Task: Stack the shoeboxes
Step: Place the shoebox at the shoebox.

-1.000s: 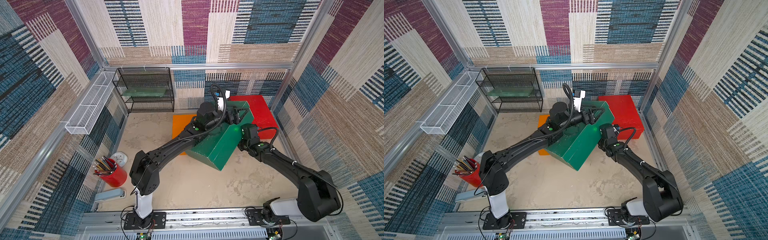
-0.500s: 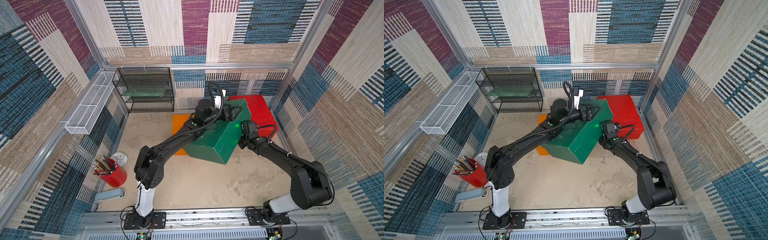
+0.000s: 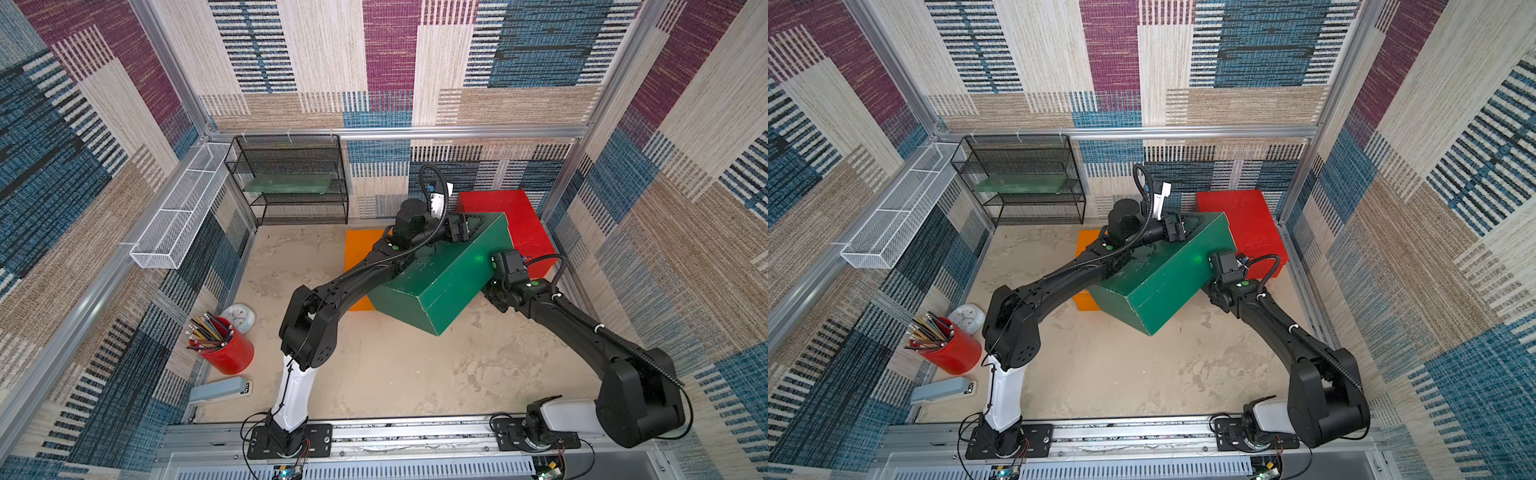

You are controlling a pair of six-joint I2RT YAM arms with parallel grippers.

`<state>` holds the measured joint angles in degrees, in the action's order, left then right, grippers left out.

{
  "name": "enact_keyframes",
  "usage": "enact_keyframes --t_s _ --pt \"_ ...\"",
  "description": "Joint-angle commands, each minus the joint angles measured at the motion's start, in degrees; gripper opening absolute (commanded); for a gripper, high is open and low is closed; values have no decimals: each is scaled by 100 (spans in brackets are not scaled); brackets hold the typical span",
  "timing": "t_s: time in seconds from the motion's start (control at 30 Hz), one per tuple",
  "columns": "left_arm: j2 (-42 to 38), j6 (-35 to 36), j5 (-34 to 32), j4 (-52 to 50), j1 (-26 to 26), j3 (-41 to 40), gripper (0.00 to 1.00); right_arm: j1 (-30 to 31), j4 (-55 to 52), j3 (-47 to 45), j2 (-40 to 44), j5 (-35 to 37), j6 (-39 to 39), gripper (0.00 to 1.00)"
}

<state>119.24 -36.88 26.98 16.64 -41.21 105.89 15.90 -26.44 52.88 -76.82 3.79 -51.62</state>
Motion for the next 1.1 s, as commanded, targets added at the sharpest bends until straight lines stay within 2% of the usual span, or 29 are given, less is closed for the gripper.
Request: enact_keyframes --t_s 0.0,0.17,0.57,1.07 --pt "143 -155 314 -1422 -54 -37 94 10 854 -229 204 -394 315 95" --pt "178 -80 297 -1484 -37 10 94 51 958 -761 547 -670 325 95" --pt "288 -118 283 -1402 -19 54 94 151 628 -1195 1090 -1272 674 95" --pt "308 -85 272 -1452 9 172 94 1410 504 -1376 1327 -1001 148 95"
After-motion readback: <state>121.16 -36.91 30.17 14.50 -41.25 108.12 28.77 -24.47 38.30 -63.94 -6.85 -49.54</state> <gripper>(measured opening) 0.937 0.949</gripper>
